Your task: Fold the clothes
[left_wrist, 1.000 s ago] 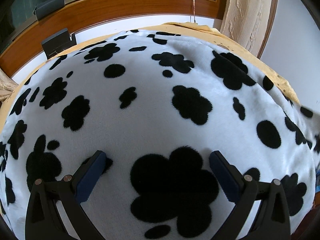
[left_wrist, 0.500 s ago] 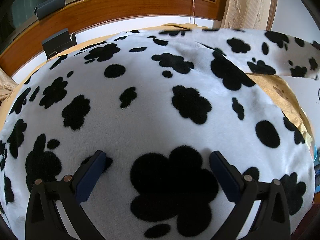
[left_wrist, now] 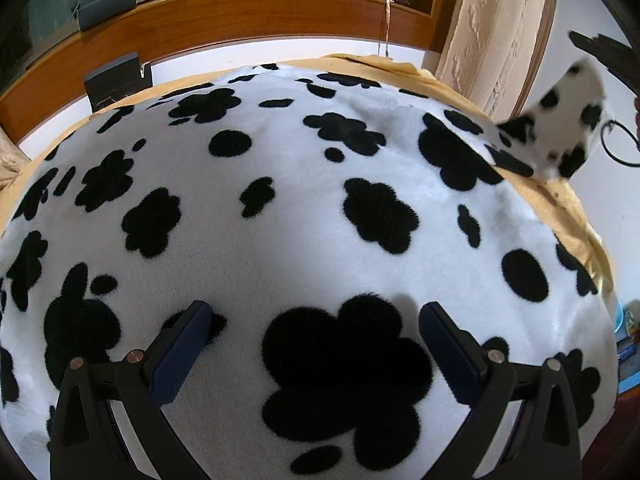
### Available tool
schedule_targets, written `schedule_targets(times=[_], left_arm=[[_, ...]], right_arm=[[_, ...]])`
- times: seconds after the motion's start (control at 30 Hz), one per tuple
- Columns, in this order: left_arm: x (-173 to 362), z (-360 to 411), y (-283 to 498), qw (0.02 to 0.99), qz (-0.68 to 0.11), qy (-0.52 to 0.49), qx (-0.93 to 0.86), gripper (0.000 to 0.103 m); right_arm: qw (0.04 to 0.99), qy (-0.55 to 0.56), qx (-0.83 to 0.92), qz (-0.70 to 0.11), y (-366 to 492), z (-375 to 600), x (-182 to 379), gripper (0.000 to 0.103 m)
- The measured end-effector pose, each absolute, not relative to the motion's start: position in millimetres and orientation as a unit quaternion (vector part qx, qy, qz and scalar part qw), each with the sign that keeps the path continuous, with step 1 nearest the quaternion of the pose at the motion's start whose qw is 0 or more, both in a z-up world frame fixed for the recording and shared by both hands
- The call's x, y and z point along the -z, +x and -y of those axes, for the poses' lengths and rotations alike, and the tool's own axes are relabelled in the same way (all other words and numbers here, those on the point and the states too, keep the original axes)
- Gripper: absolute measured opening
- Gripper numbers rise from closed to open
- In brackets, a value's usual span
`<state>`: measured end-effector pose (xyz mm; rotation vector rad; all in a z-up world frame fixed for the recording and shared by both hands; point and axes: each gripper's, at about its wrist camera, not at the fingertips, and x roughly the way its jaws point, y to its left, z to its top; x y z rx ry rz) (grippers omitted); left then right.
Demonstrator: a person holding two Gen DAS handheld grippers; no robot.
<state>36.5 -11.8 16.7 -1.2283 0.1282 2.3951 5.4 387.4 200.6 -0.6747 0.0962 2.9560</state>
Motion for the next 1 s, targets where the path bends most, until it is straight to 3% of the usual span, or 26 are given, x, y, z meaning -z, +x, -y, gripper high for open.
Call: schedule_targets(times=[0.3,0.43,0.6,0.8,1.0], left_arm=[[-20.1,29.5,33.9,0.253,0.021,-0.438,-0.863,0.103],[-21.1,36.2,32.5,0.265,0.047,-0.435,-0.859,0.103],[-21.2,35.1,32.9,0.263,0.042,-0.435,-0.860,0.103],[-20.4,37.4,32.2,0.265,0.046,-0.435,-0.859,0.103],[-21.8,28.7,36.9,0.244,0.014,-0.440,-0.864,0.103]], right_arm=[[-0.120,-0.264,-0.954,-0.076,-28.7,-315.3,-201.8,0.008],[-0.098,-0.286,-0.949,-0.088,-14.9,-329.6,-182.7,0.008],[-0.108,-0.363,-0.925,-0.035,29.8,-326.7,-136.8,0.008],[-0.092,-0.422,-0.896,0.103,127.4,-309.3,-70.7,0.008],[-0.121,-0.432,-0.883,0.141,216.3,-299.9,-45.3,0.009]])
